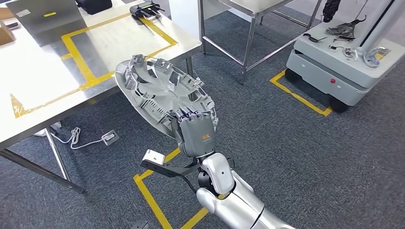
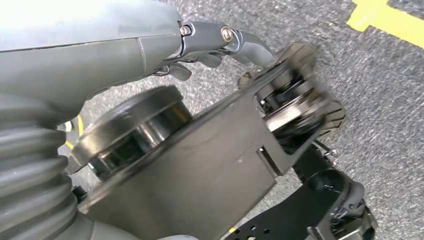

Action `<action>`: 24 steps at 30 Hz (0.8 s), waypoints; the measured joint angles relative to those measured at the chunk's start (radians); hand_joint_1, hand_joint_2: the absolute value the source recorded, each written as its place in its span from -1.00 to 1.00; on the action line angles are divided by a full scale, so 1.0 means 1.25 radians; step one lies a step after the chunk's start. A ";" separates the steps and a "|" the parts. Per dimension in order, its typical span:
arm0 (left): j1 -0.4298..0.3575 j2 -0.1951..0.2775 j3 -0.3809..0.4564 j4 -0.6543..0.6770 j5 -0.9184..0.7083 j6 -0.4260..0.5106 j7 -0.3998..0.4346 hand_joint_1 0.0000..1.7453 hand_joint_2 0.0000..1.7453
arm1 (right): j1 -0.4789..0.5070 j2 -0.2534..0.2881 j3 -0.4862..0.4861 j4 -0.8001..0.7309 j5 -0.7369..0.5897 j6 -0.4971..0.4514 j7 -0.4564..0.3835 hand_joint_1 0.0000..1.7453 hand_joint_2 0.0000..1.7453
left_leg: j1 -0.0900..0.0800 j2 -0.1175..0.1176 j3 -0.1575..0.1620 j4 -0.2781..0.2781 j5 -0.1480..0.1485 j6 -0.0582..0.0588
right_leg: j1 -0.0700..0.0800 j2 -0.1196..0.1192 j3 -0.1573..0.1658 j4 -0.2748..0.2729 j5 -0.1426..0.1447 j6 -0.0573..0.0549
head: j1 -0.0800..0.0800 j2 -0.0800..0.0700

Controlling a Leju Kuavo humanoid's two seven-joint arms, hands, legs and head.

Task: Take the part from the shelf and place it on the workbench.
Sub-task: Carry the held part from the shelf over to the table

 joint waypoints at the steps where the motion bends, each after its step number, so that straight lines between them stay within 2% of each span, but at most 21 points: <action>1: 0.001 0.000 0.000 0.000 0.000 0.000 0.000 -1.00 1.00 | 0.002 0.000 0.000 0.000 0.000 0.001 0.000 1.00 1.00 | 0.000 0.002 -0.004 0.012 0.002 0.000 | 0.000 -0.008 0.000 0.001 -0.001 0.000 | 0.000 0.000; 2: 0.001 0.001 0.000 0.000 0.000 0.000 0.000 -1.00 1.00 | 0.003 0.000 0.000 0.000 0.000 0.003 -0.001 1.00 1.00 | 0.001 0.005 0.007 -0.007 0.019 0.000 | 0.000 -0.014 0.000 0.001 -0.002 0.000 | 0.000 0.000; 3: 0.001 0.001 0.000 0.000 0.000 0.000 0.000 -1.00 1.00 | 0.004 0.000 0.000 0.000 0.000 0.005 -0.002 1.00 1.00 | 0.000 0.012 0.033 -0.054 0.044 0.002 | 0.001 -0.021 0.001 0.002 -0.003 0.001 | 0.000 0.000; 5: -0.001 0.002 0.000 0.000 0.002 0.000 0.000 -1.00 1.00 | 0.005 0.001 0.000 0.000 -0.001 0.010 -0.007 1.00 1.00 | -0.005 0.038 0.089 -0.157 0.077 0.010 | 0.004 -0.031 0.003 0.004 -0.007 0.007 | 0.000 0.000; 6: -0.003 0.002 0.000 0.000 0.003 0.000 0.000 -1.00 1.00 | 0.006 0.001 0.000 0.000 -0.002 0.011 -0.010 1.00 1.00 | -0.008 0.047 0.104 -0.187 0.083 0.016 | 0.006 -0.036 0.004 0.004 -0.008 0.010 | 0.000 0.000; 7: -0.003 0.002 0.000 0.000 0.005 0.000 -0.001 -1.00 1.00 | 0.006 0.001 0.001 0.000 -0.004 0.012 -0.013 1.00 1.00 | -0.010 0.050 0.109 -0.198 0.081 0.021 | 0.008 -0.042 0.004 0.005 -0.009 0.014 | 0.000 0.000; 9: -0.003 0.002 0.000 0.000 0.007 0.000 -0.001 -1.00 1.00 | 0.007 0.002 0.003 0.000 -0.009 0.012 -0.018 1.00 1.00 | -0.010 0.036 0.108 -0.201 0.084 0.033 | 0.008 -0.051 0.005 0.004 -0.011 0.023 | 0.000 0.000; 11: -0.003 0.002 0.000 0.000 0.008 0.000 -0.001 -1.00 1.00 | 0.006 0.004 0.004 0.001 -0.012 0.012 -0.020 1.00 1.00 | -0.006 0.022 0.109 -0.205 0.088 0.042 | 0.005 -0.032 -0.003 0.026 -0.028 0.033 | 0.001 0.000; 13: -0.005 0.001 0.000 0.000 0.009 0.000 -0.002 -1.00 1.00 | 0.006 0.003 0.005 0.002 -0.013 0.012 -0.021 1.00 1.00 | -0.003 0.007 0.109 -0.207 0.091 0.048 | 0.003 0.002 -0.040 0.109 -0.072 0.040 | 0.003 0.000; 14: -0.006 0.001 0.000 0.000 0.009 0.000 -0.002 -1.00 1.00 | 0.006 0.003 0.005 0.003 -0.015 0.012 -0.021 1.00 1.00 | -0.002 0.000 0.108 -0.206 0.091 0.050 | 0.003 0.011 -0.066 0.163 -0.093 0.042 | 0.004 0.000; 15: -0.005 0.000 0.000 0.000 0.009 0.000 -0.002 -1.00 1.00 | 0.006 0.002 0.006 0.005 -0.018 0.011 -0.022 1.00 1.00 | -0.002 -0.008 0.107 -0.205 0.092 0.051 | 0.003 0.015 -0.089 0.206 -0.106 0.043 | 0.004 0.000; 16: -0.005 0.000 0.000 0.000 0.008 0.000 -0.001 -1.00 1.00 | 0.006 0.002 0.007 0.008 -0.022 0.011 -0.022 1.00 1.00 | -0.002 -0.017 0.107 -0.204 0.092 0.051 | 0.003 0.016 -0.100 0.224 -0.104 0.043 | 0.004 0.000; 17: -0.004 0.000 0.000 0.000 0.008 0.000 -0.001 -1.00 1.00 | 0.006 0.001 0.008 0.011 -0.027 0.010 -0.024 1.00 1.00 | -0.002 -0.025 0.107 -0.202 0.091 0.050 | 0.002 0.017 -0.096 0.210 -0.086 0.042 | 0.004 0.000; 19: -0.004 0.000 0.000 0.000 0.008 0.000 0.000 -1.00 1.00 | 0.006 0.001 0.012 0.016 -0.035 0.006 -0.028 1.00 1.00 | -0.001 -0.041 0.106 -0.199 0.091 0.048 | 0.000 0.026 -0.053 0.114 -0.034 0.039 | 0.004 0.000; 20: -0.004 -0.001 0.000 0.000 0.008 0.000 0.000 -1.00 1.00 | 0.006 0.001 0.015 0.019 -0.041 0.003 -0.031 1.00 1.00 | -0.002 -0.048 0.105 -0.197 0.090 0.045 | 0.000 0.033 -0.030 0.064 -0.017 0.037 | 0.004 0.000; 22: -0.003 0.000 0.000 0.000 0.008 0.000 0.000 -1.00 1.00 | 0.005 0.002 0.019 0.025 -0.059 -0.002 -0.039 1.00 1.00 | -0.004 -0.055 0.101 -0.195 0.089 0.039 | -0.001 0.043 -0.008 0.012 -0.006 0.034 | 0.004 0.000; 24: -0.002 0.002 0.000 0.000 0.008 0.000 0.000 -1.00 1.00 | 0.005 0.004 0.021 0.031 -0.078 -0.004 -0.046 1.00 1.00 | -0.005 -0.057 0.099 -0.196 0.090 0.041 | 0.000 0.042 -0.008 0.008 -0.004 0.032 | 0.003 0.000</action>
